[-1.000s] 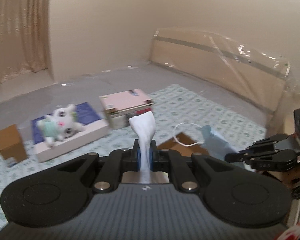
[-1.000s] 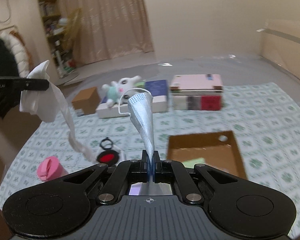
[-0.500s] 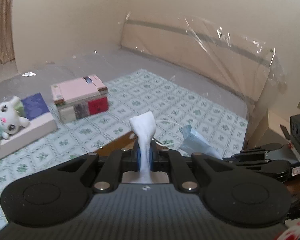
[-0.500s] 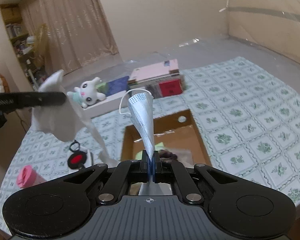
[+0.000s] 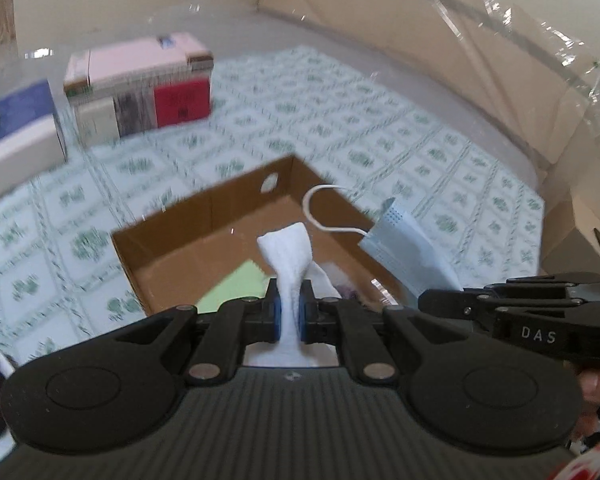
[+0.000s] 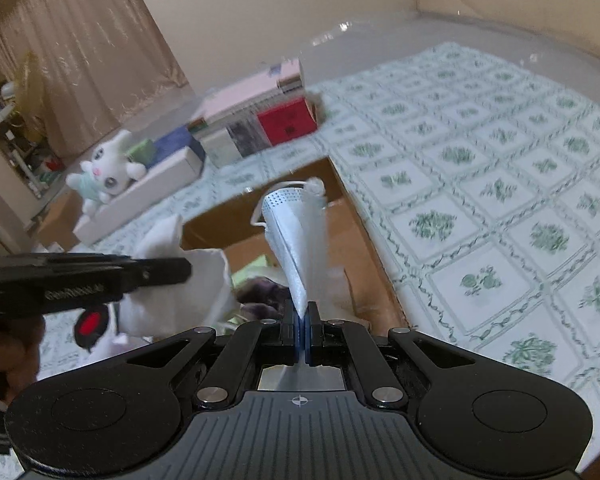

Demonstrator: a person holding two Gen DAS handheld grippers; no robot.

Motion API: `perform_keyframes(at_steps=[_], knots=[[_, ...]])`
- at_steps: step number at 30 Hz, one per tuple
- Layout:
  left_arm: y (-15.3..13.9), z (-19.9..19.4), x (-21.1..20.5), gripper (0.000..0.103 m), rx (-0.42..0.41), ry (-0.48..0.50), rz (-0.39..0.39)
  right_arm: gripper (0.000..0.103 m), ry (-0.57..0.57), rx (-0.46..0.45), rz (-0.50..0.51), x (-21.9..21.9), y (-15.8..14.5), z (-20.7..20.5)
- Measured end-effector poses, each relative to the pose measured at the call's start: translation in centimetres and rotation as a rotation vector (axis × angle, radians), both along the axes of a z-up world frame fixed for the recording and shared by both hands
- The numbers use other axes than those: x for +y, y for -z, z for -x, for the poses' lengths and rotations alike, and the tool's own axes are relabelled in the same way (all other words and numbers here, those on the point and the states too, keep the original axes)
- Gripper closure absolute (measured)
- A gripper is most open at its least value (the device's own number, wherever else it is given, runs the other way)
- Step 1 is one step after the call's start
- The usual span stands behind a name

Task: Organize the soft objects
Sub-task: 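Open the left gripper over the box while the right gripper releases the mask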

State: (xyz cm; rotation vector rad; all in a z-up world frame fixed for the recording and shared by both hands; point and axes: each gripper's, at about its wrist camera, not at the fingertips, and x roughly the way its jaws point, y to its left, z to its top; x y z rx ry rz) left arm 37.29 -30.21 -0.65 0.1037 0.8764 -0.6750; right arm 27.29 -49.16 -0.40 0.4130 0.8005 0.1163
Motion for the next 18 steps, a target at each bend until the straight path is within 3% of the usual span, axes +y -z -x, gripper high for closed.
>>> perform_keyframes(at_steps=[6,9,14,18], knots=[[3.1,-0.8,-1.4,0.093,0.017,0.032,-0.067,0.101,-0.011,0.063,0.051,0.7,3.4,-2.4],[3.3,-0.7,-1.3,0.076,-0.003,0.041,-0.1,0.101,-0.021,0.083,0.083,1.0,4.5,-3.0],[1.7,0.5,0.4,0.064,-0.033,0.013,-0.083,0.1,-0.046,0.104,0.094,1.3,5.0,-3.1],[-0.3,2.2,1.8,0.059,-0.067,-0.014,-0.059,0.098,-0.065,0.064,0.078,1.2,3.8,-1.6]])
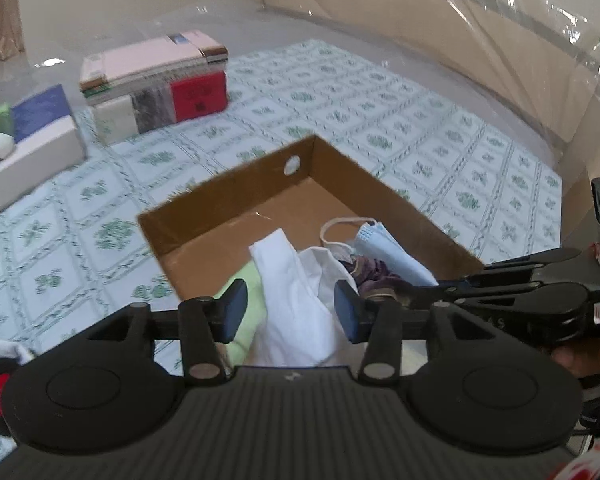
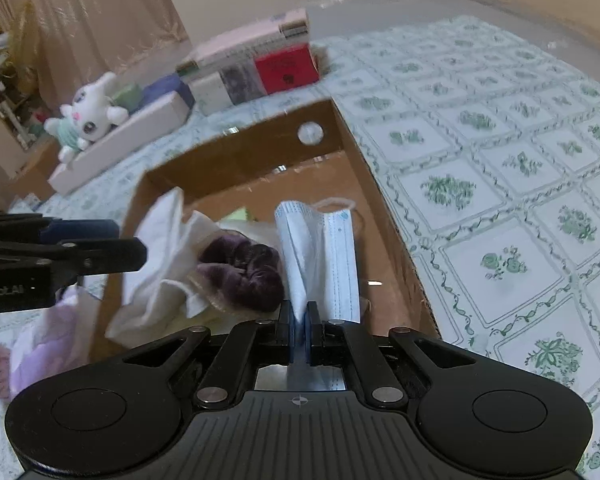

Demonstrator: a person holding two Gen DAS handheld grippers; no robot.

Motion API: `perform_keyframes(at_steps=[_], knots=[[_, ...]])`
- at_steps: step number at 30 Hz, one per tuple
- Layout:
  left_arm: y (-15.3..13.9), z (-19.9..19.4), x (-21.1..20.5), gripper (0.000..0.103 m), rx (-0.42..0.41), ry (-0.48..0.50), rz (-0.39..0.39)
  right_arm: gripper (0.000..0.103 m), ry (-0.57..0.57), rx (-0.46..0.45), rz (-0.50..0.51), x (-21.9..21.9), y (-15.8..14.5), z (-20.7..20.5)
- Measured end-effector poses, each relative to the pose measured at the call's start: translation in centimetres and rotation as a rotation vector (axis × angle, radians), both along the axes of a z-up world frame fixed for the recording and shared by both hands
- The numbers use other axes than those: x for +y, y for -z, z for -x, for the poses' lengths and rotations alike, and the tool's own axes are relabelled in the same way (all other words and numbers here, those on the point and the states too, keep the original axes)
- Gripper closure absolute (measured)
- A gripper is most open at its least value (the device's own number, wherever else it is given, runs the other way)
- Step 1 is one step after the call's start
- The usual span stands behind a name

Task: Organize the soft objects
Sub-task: 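Open the left gripper over the box while the right gripper releases the mask, then withdraw both grippers from the box toward the eye mask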

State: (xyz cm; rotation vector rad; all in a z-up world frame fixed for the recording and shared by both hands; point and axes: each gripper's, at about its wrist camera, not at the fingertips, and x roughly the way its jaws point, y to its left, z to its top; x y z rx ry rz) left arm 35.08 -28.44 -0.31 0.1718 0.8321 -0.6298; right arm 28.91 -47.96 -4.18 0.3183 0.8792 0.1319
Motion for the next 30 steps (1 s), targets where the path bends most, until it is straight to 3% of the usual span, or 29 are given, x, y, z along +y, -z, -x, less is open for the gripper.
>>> perform_keyframes(at_steps=[2,3,4,8,17,24,30], knots=[[-1.0,1.0,0.8,0.058,-0.018,-0.021,0.017,0.084,0.007,-0.033,0.007,0.0,-1.1,1.0],[-1.5,1.6,1.2,0.058,-0.024,-0.031,0.023,0.064,0.014,-0.052,0.012,0.0,-1.7,1.7],[-2.0,2.2,1.7,0.058,-0.032,-0.039,0.032,0.052,0.023,-0.072,0.016,0.0,-2.3,2.4],[-3.7,5.4,3.7,0.056,-0.053,-0.074,0.08,0.052,0.054,-0.129,0.007,0.3,-4.5,5.5],[-5.5,13.9,9.1,0.052,-0.061,-0.22,0.209,0.052,0.17,-0.195,-0.149,1.9,-6.8,13.8],[-5.2,20.1,14.2,0.05,-0.066,-0.327,0.225,0.052,0.152,-0.211,-0.148,5.1,-8.1,19.3],[-5.0,23.8,18.6,0.043,-0.094,-0.383,0.187,0.052,0.111,-0.224,-0.159,8.9,-8.8,21.7]])
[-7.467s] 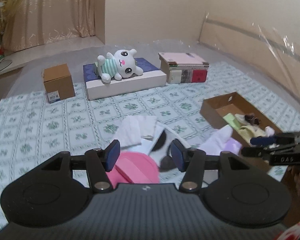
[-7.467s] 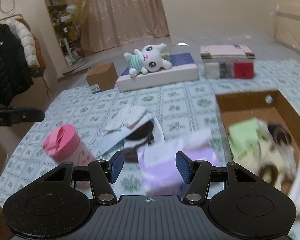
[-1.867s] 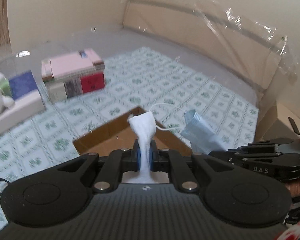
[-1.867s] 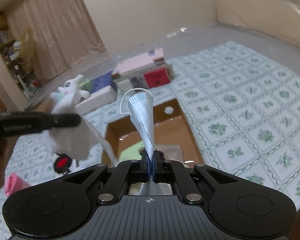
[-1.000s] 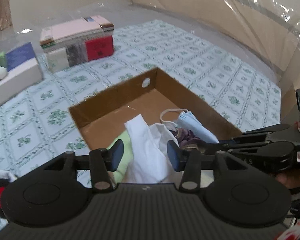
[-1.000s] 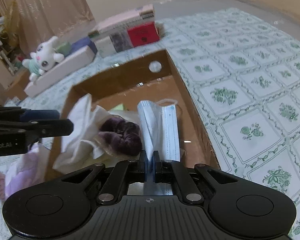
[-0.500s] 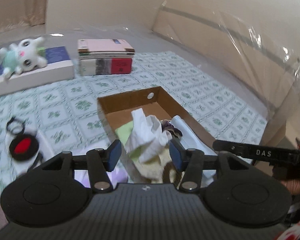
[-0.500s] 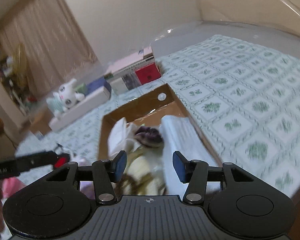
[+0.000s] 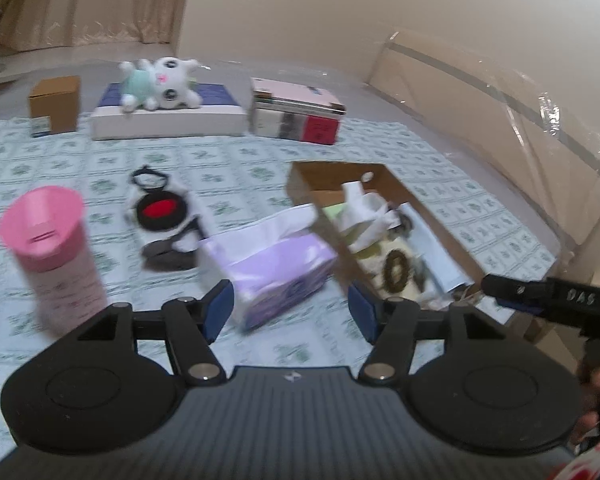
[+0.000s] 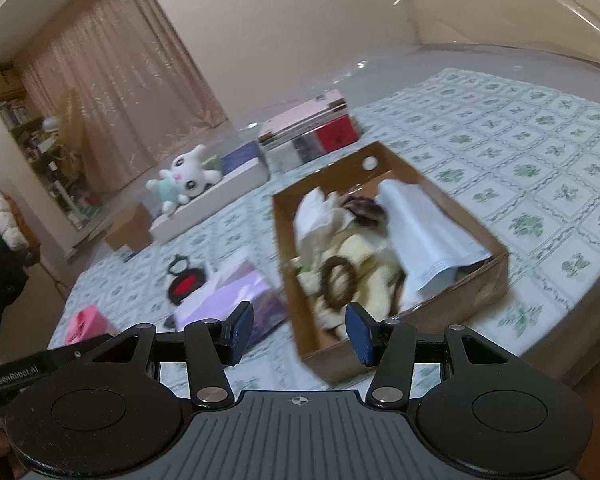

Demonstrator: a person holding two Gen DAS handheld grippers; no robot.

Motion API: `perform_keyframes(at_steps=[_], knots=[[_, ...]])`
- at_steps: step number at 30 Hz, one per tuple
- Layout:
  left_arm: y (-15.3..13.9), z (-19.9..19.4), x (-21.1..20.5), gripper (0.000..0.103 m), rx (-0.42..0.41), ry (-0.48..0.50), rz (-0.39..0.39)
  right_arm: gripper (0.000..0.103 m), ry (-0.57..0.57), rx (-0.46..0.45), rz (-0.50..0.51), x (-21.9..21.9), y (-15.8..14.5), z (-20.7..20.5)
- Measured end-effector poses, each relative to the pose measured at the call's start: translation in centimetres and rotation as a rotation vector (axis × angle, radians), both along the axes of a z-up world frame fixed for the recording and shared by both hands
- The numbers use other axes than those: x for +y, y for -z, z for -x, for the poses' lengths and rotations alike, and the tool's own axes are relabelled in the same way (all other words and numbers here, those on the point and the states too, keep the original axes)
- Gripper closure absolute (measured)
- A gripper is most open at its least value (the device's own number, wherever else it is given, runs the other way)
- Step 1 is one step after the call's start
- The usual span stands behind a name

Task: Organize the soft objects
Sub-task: 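Withdraw both grippers from the box toward the eye mask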

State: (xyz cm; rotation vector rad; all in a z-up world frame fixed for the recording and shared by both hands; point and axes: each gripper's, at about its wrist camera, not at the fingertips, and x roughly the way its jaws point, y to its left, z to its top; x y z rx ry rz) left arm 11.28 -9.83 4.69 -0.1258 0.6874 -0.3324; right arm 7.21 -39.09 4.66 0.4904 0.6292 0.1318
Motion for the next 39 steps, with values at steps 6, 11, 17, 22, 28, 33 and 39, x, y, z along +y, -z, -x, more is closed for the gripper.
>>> perform_keyframes(at_steps=[6,11,17,22,28,33,39], knots=[[-0.2,2.0,3.6,0.039,-0.019,-0.057,-0.048,0.052,-0.076,-0.009,0.039,4.3,-0.8,0.9],[-0.2,2.8,6.0,0.039,-0.021,-0.102,-0.041,0.052,-0.122,-0.014,0.065,6.7,-1.2,0.9],[-0.3,3.3,7.5,0.039,-0.026,-0.121,-0.034,0.052,-0.145,-0.017,0.085,8.1,-1.4,0.5],[-0.4,3.3,8.0,0.039,-0.03,-0.13,-0.038,0.052,-0.164,-0.015,0.094,8.7,-1.4,0.2],[-0.3,3.1,8.2,0.039,-0.026,-0.129,-0.041,0.051,-0.176,-0.016,0.102,9.3,-1.4,-0.1],[-0.2,3.0,8.2,0.039,-0.022,-0.132,-0.044,0.051,-0.182,-0.01,0.102,9.4,-1.1,-0.4],[0.1,2.6,8.3,0.039,-0.013,-0.127,-0.048,0.051,-0.19,0.001,0.101,9.7,-0.7,-0.8]])
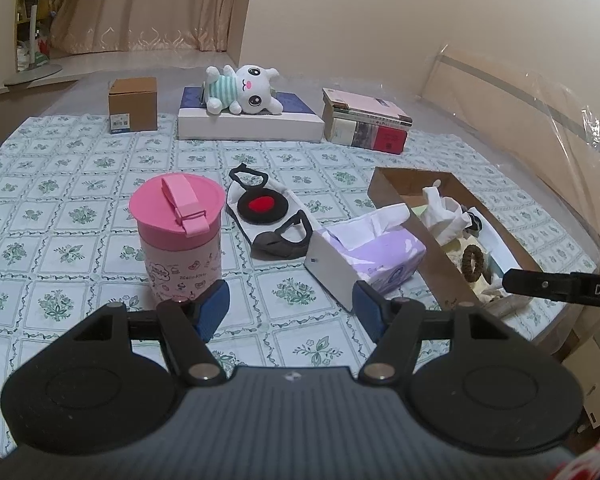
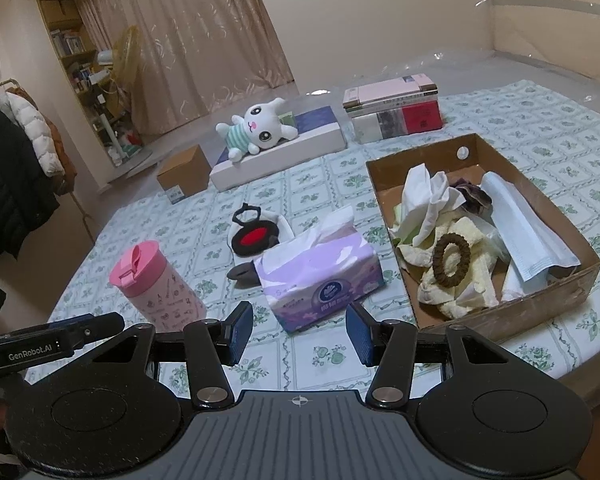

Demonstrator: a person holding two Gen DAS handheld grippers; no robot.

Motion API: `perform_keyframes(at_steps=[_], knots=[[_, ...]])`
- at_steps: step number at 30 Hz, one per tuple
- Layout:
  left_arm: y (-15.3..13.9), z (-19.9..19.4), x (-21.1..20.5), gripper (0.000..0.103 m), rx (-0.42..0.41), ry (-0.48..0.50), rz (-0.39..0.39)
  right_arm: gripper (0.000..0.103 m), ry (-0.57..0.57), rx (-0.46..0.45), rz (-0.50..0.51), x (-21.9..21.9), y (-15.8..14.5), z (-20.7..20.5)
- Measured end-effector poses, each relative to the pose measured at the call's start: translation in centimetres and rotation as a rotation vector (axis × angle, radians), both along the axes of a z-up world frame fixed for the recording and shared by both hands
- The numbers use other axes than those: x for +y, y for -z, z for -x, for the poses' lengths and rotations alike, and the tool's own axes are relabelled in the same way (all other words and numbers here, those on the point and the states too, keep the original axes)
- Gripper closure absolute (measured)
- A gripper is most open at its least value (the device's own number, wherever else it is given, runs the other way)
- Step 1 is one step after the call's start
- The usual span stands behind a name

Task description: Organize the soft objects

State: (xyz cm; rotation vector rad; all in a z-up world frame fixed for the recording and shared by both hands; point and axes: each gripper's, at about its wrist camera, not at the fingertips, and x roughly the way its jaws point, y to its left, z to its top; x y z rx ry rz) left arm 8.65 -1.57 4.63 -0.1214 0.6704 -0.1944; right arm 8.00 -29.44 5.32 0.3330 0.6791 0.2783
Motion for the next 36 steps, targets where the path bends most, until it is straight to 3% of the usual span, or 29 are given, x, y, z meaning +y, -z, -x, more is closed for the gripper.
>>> perform_keyframes(at_steps=[13,21,28,36], knots=[[1.0,-1.4,-0.4,0.039,0.021,0.03,-0.023,0.051,0.01,0.039,-0.002,-0.3,1.7,-1.4],[0.3,-4.2,-0.3,0.039,0.02,0.123,-0.048,0.051,-0.02,0.045,0.02,0.3,2.5,-4.4],[-1.7,-8.3,0.4,0.039,0.002,0.248,-0.176,0.051,-0.105,-0.012,0.109,0.9,2.0,-9.1],[-3.0,-16.4,0.5,0.039,0.045,0.414,-0.326,0.051,-0.286,-0.044,0.238,2.7,1.5,-16.3]])
